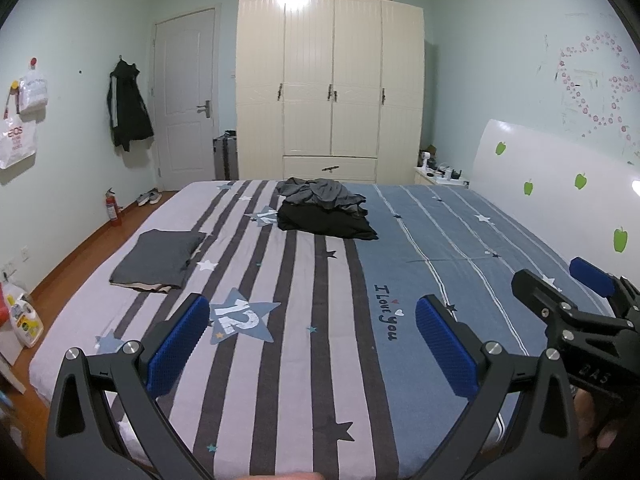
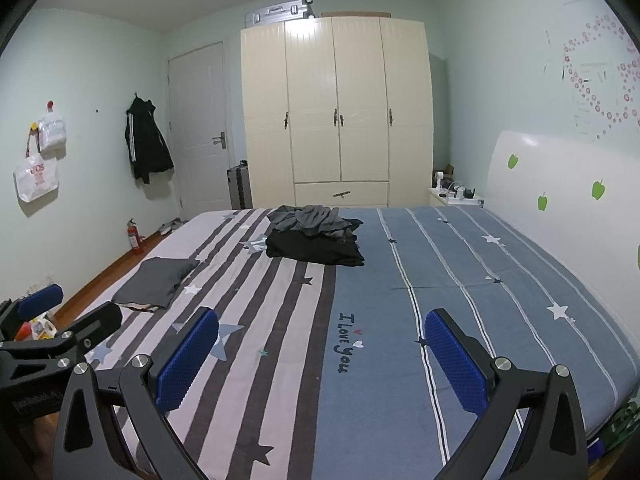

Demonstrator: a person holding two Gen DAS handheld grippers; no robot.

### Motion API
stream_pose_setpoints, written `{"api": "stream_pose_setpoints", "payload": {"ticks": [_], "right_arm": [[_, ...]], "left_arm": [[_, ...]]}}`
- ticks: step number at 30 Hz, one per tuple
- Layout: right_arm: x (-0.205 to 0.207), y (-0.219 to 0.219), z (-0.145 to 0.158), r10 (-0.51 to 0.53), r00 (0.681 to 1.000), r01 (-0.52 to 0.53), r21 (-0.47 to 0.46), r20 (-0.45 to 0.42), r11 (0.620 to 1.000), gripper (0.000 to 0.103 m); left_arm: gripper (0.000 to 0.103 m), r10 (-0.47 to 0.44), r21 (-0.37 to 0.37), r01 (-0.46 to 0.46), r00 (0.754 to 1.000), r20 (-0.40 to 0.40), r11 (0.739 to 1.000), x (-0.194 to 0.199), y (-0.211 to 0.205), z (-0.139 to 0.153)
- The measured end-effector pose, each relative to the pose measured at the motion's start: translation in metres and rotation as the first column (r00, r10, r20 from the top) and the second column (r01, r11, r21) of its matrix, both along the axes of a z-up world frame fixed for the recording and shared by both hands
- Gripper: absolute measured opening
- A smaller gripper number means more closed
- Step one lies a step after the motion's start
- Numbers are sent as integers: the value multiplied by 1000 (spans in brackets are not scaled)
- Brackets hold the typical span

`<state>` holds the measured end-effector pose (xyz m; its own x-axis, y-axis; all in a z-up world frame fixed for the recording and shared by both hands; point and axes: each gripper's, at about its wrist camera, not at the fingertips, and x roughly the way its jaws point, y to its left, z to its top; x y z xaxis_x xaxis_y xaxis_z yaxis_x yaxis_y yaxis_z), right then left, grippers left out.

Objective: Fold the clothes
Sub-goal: 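Move both tools to the grey garment and close both on its waistband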

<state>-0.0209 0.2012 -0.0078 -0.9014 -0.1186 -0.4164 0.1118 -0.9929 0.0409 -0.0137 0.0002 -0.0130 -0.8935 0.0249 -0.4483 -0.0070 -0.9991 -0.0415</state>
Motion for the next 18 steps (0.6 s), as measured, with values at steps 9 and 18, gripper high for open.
{"api": "stream_pose_setpoints", "payload": {"ticks": [9, 18], "right_arm": [[-65, 4, -73, -36, 998, 35, 27, 50, 999, 102], [-194, -3, -193, -79, 985, 82, -9, 154, 997, 102]], "left_arm": [[102, -20, 31, 18, 999, 47, 999, -78, -22, -85], [102, 5, 72, -14, 992, 124, 997, -196, -57, -186]]}}
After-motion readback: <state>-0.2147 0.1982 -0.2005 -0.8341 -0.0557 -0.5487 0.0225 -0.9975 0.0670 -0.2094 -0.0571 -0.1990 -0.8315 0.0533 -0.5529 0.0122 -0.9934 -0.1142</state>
